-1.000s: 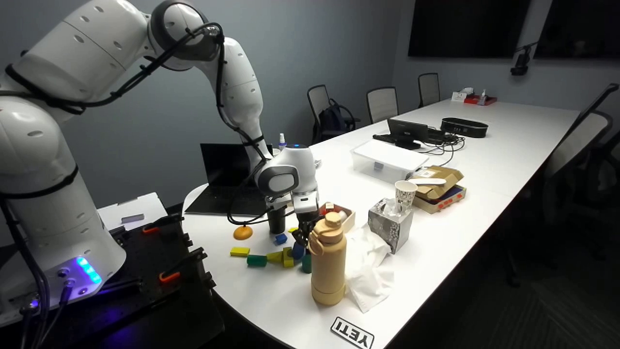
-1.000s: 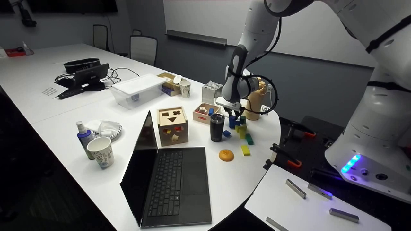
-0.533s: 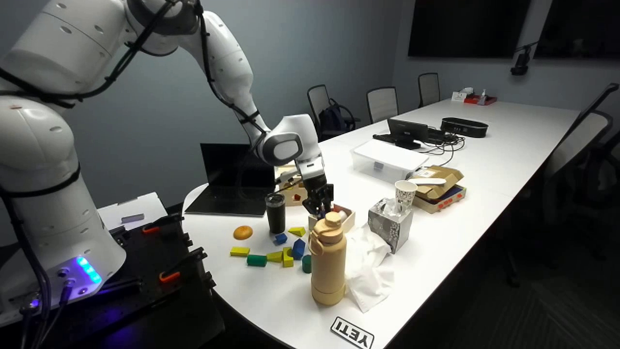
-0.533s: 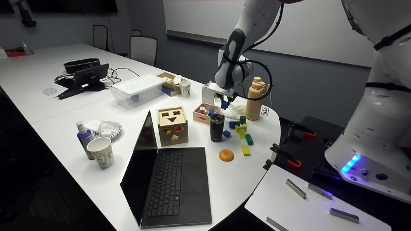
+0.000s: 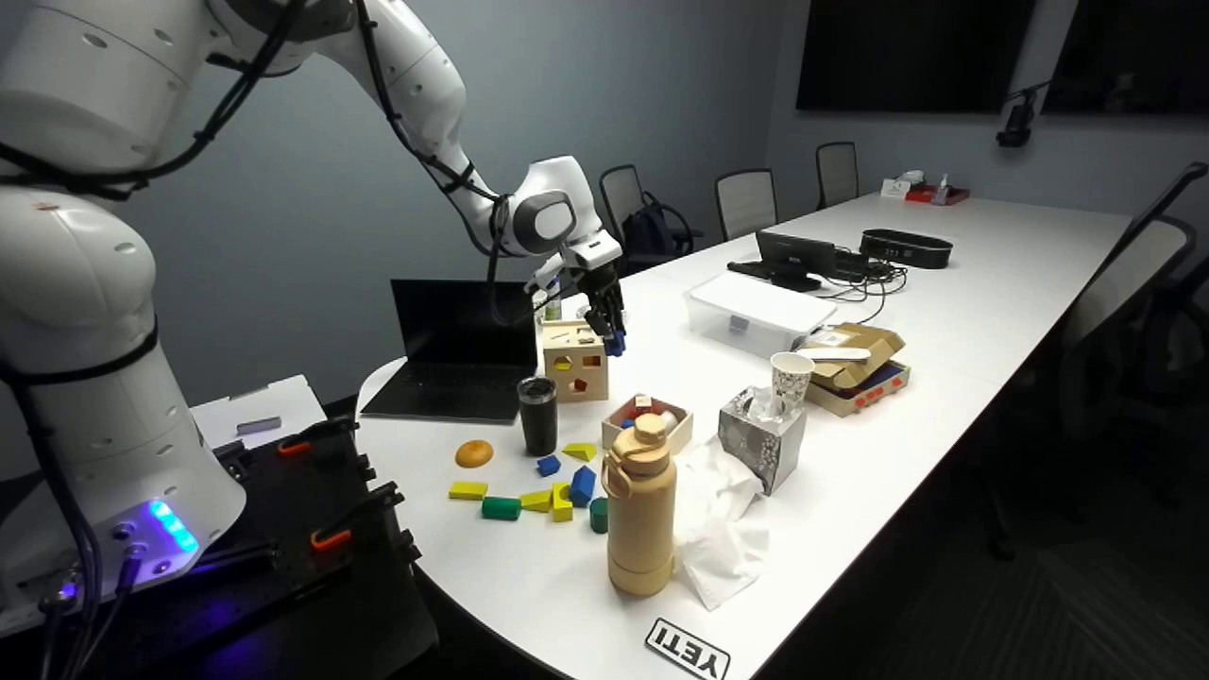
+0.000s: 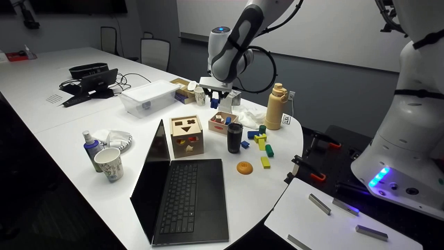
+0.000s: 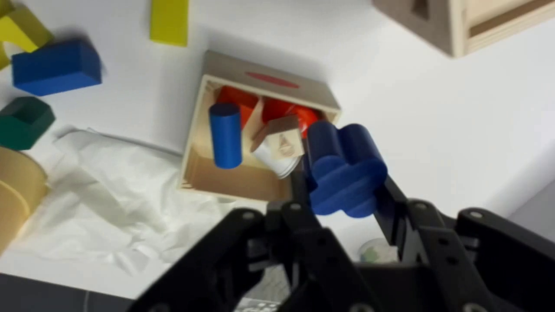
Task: Put the blue block in the wooden toy box.
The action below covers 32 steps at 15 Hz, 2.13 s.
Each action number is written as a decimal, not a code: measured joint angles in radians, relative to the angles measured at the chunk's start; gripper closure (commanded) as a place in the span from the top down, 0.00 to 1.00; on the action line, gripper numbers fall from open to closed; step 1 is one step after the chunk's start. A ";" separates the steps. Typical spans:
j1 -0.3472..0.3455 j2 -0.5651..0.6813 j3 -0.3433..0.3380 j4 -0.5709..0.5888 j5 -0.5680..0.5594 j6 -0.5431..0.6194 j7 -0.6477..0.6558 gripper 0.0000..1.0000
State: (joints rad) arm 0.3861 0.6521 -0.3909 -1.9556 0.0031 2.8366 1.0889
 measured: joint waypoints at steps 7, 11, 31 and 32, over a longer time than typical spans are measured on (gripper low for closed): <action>-0.122 0.075 0.193 0.194 -0.004 -0.064 -0.229 0.16; -0.142 0.117 0.232 0.280 -0.004 -0.114 -0.321 0.16; -0.075 0.159 0.261 0.362 -0.030 -0.355 -0.309 0.16; -0.070 0.159 0.256 0.363 -0.041 -0.355 -0.295 0.16</action>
State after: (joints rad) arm 0.3157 0.8116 -0.1348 -1.5927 -0.0382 2.4816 0.7941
